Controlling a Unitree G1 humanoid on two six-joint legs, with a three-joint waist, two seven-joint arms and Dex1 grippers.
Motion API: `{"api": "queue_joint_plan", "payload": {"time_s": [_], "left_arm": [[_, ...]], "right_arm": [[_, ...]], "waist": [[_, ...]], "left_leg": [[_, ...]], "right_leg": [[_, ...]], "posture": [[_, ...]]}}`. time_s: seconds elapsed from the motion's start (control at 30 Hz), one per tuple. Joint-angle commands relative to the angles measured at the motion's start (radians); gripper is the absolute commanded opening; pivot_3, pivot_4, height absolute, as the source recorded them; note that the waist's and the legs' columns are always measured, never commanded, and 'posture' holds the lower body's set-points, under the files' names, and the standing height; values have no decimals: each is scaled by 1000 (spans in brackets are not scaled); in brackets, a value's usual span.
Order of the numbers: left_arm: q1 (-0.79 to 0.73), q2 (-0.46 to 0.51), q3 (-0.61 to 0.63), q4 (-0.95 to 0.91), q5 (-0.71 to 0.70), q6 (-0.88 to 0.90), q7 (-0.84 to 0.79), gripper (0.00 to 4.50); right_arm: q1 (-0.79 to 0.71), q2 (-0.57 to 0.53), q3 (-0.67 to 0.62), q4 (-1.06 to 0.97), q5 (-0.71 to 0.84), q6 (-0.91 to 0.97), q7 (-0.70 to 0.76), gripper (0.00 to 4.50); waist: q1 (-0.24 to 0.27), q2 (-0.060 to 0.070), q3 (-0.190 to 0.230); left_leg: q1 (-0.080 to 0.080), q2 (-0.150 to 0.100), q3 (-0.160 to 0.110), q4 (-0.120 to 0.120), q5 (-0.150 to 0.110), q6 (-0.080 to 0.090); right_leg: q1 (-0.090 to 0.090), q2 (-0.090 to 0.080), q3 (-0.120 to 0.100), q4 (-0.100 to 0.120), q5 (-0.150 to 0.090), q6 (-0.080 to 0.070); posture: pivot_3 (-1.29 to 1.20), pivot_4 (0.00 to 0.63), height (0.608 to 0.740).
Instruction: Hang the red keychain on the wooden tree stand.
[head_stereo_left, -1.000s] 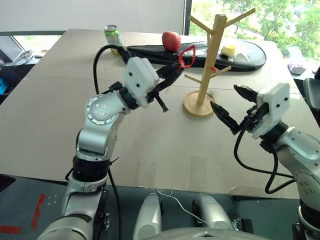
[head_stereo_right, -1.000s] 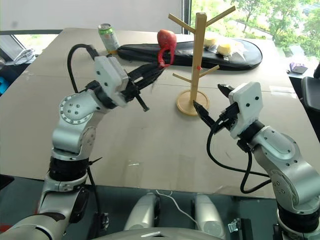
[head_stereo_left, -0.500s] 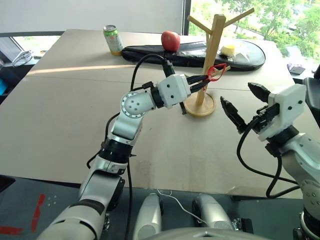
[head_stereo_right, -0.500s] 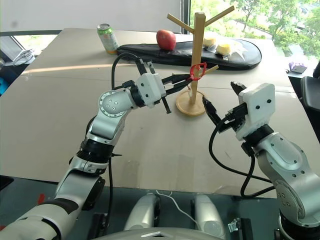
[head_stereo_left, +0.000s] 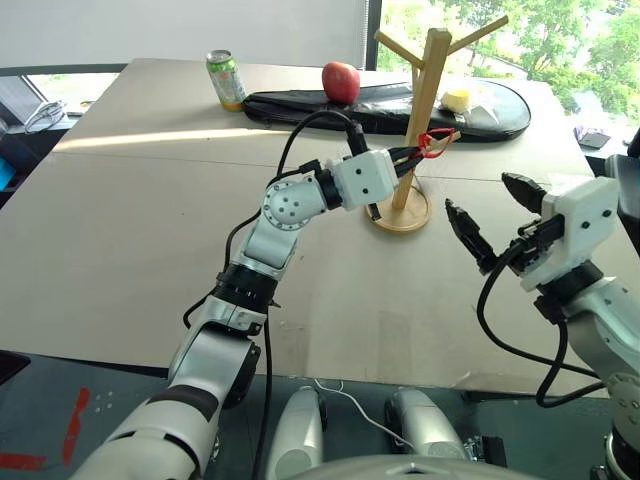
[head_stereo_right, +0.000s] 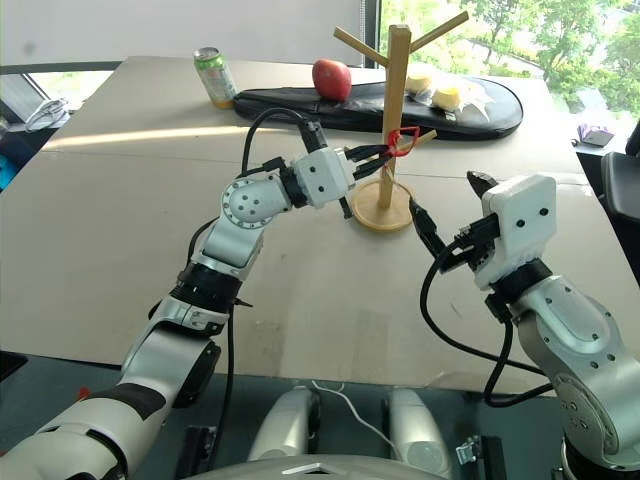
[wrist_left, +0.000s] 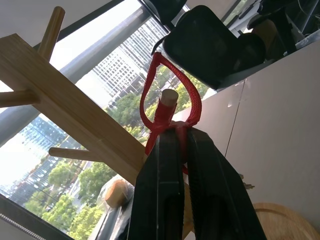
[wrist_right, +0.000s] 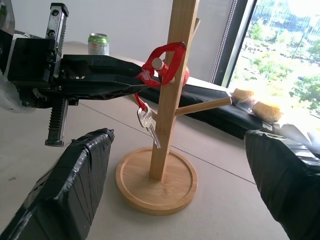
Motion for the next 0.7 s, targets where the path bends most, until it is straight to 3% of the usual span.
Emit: {"api": "queue_joint_plan", "payload": {"time_s": [0.03, 0.53, 0.67, 0.7], "left_arm": [[-20, 6, 16, -20, -4, -26, 11, 68], [-1, 19, 2, -26, 52, 50, 17, 68], [8, 18, 10, -46, 28, 73, 0, 1311], [11, 20, 12, -53, 23, 79, -4, 1893]], "right_arm": [[-4, 0, -21, -40, 6, -18, -8, 4500], [-32, 0, -7, -33, 25, 2, -23, 4500], [-30, -2, -12, -33, 32, 5, -23, 4500], [-30, -3, -12, -31, 34, 5, -22, 4500]], "waist": [[0, 0, 0], [0, 0, 0], [0, 0, 0], [0, 0, 0]], "left_leg": [[0, 0, 0, 0, 0, 0], [0, 0, 0, 0, 0, 0], [0, 0, 0, 0, 0, 0], [0, 0, 0, 0, 0, 0]], "right_leg": [[0, 0, 0, 0, 0, 0], [0, 0, 0, 0, 0, 0], [0, 0, 0, 0, 0, 0], [0, 0, 0, 0, 0, 0]], "posture": [[0, 150, 740], [0, 150, 740], [0, 150, 740], [0, 150, 740]]}}
